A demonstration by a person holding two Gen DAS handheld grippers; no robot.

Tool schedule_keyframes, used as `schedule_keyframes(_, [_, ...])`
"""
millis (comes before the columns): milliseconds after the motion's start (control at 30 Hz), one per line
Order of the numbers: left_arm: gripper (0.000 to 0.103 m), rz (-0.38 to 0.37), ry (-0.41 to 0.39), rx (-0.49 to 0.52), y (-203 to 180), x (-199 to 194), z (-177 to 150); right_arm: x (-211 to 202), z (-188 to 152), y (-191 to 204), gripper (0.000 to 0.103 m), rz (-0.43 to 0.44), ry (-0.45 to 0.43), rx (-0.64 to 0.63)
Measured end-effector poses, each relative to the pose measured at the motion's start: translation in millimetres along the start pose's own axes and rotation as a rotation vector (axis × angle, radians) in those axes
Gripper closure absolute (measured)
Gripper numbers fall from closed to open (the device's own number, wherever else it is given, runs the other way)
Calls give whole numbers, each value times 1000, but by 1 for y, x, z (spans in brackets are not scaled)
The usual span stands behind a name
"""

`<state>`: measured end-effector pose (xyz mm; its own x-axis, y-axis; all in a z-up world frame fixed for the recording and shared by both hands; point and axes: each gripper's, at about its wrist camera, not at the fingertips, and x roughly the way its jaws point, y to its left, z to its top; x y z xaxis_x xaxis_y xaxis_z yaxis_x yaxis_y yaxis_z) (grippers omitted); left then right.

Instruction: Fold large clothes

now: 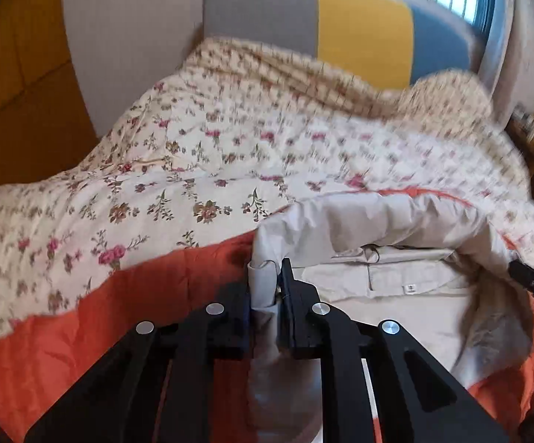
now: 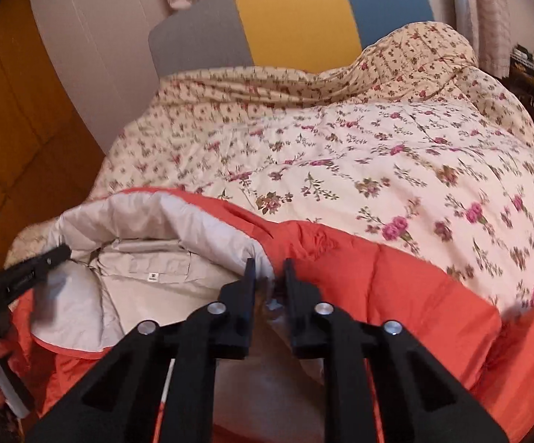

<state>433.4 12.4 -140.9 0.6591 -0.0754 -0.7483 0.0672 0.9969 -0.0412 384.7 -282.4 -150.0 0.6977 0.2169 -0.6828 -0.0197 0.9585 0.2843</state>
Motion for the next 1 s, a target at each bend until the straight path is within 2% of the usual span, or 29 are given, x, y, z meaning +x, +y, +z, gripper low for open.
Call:
schedule_keyframes(67, [93,-12,-31,-11,14,-19,-20,-16,-12,-6,95,11,-23,-6])
schedule_keyframes(133, [93,-29,-35,-36,24,-31,-39,-21,-27,-11,97,16,1,1])
schedule_keyframes(200, [93,-12,-11,-35,28,-30,-60,-11,-47,-20,98,1,61,28])
schedule_keyframes(267, [93,-16,24,-58,33,-20,-76,-3,-58,-27,101,13,80,66])
schedule_keyframes(367, [93,-59,18,-100,33,-26,-84,-5,-58,-25,101,-9,70,61])
schedule_keyframes(500, [92,-54,-7,-112,30,-54,-85,-24,-58,-22,93,3,85,80])
schedule_keyframes(533, [92,-65,-23,-124,30,-64,-84,-32,-58,-24,80,17,73,96])
schedule_keyframes(600, [92,-69,-68,-148,32,-82,-84,-52,-53,-23,67,69,22,128])
schedule_keyframes(700, [92,-62,-178,-144,22,-99,-65,-64,-30,-9,68,108,-44,121])
schedule_keyframes(767, [92,-65,-192,-109,3,-94,-44,-55,-14,2,69,123,-49,124])
schedule_keyframes(900, [92,-101,-145,-29,-40,-59,-9,-16,4,24,71,129,-2,97])
schedule_keyframes(1000, [92,-125,-46,74,-68,-16,-5,15,-14,36,73,90,100,41])
